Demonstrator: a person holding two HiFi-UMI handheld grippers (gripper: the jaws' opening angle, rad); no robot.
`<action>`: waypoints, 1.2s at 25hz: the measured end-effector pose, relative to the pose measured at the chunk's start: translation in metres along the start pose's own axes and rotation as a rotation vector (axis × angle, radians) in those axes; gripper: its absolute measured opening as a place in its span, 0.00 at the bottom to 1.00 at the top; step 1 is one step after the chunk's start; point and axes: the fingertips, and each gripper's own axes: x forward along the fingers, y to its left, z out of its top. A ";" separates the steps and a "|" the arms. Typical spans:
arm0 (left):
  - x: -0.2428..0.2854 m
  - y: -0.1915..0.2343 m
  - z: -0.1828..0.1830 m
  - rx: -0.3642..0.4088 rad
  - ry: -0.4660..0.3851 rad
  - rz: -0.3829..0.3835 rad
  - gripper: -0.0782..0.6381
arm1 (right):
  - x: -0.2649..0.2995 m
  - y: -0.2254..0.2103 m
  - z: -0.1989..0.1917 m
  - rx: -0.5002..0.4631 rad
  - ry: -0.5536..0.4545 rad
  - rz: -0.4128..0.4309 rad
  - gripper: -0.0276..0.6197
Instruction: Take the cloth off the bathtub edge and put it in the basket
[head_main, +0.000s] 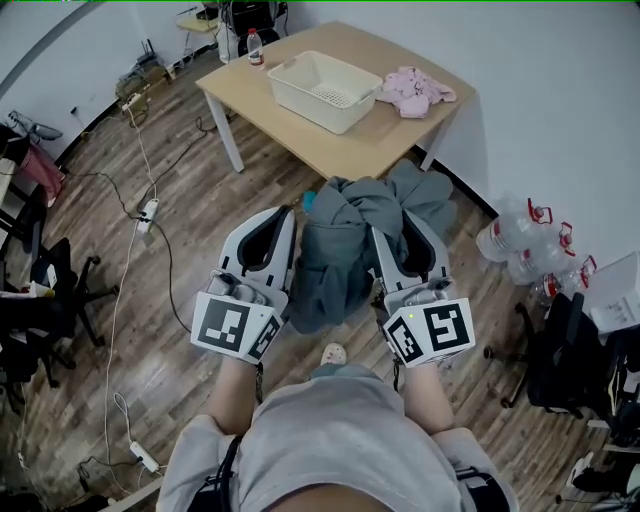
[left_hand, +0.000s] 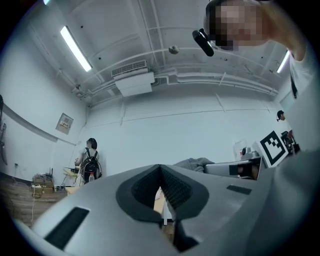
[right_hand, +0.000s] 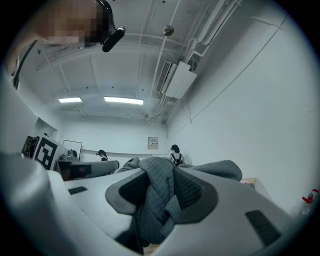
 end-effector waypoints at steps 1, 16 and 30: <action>0.007 0.001 0.000 0.004 -0.002 0.002 0.13 | 0.005 -0.004 0.000 0.000 -0.002 0.005 0.27; 0.062 0.033 -0.022 0.009 0.021 0.008 0.13 | 0.066 -0.039 -0.012 0.034 -0.017 0.021 0.27; 0.124 0.156 -0.035 -0.029 0.020 -0.113 0.13 | 0.188 -0.030 -0.027 0.025 -0.012 -0.114 0.27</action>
